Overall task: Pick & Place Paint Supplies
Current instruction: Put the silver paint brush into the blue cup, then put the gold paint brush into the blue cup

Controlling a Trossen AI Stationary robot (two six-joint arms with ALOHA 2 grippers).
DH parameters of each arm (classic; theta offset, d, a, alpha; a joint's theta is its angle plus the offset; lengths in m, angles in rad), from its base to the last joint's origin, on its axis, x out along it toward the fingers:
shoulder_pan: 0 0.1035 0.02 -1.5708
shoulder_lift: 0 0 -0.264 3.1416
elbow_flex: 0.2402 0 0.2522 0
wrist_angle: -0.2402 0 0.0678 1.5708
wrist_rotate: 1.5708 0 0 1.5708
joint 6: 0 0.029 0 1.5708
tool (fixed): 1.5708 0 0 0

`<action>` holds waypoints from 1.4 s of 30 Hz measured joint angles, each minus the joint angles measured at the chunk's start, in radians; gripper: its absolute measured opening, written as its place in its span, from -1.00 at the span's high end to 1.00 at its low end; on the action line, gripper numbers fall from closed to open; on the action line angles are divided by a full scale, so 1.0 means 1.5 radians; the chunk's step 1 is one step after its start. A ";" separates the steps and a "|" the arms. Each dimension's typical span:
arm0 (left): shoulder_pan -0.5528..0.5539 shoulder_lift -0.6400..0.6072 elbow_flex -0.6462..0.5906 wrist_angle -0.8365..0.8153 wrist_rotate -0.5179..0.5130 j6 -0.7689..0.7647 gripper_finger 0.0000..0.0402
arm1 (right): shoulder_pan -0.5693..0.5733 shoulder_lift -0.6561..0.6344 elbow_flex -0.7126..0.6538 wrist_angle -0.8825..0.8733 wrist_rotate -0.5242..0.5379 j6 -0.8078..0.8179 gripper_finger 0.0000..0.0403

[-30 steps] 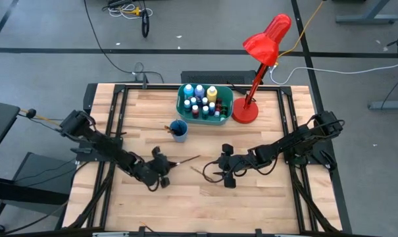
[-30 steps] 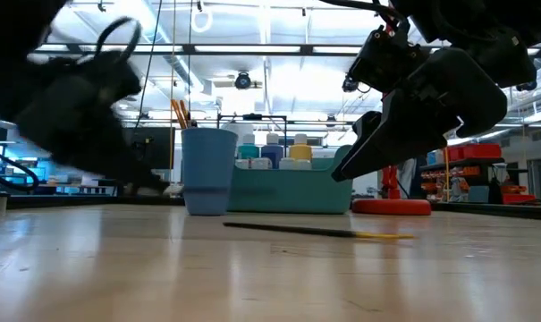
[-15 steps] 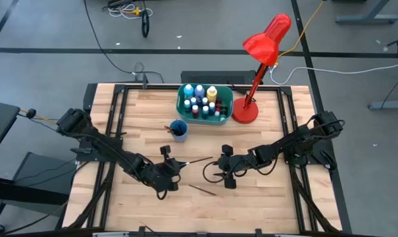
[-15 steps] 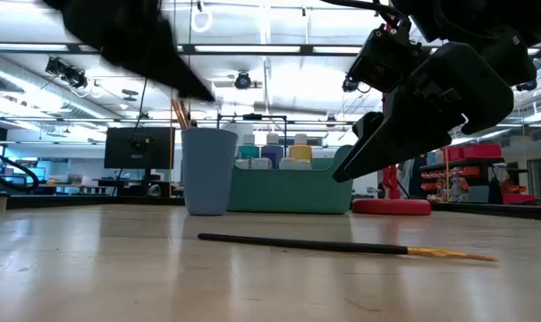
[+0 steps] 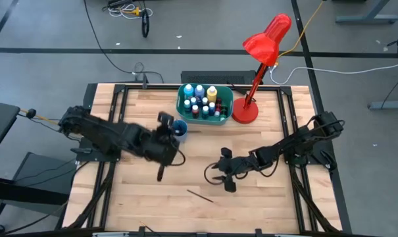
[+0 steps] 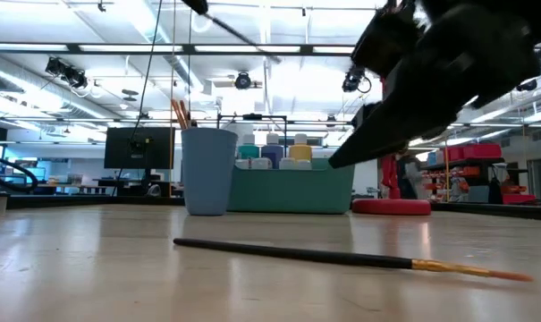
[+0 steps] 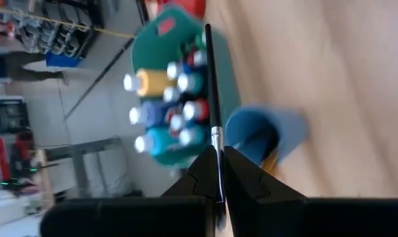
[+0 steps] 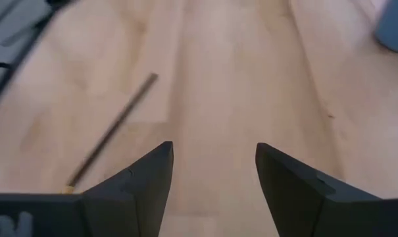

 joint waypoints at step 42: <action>0.178 0.001 -0.154 0.080 0.110 0.379 0.69 | 0.038 0.000 0.000 0.022 0.055 -0.055 -0.09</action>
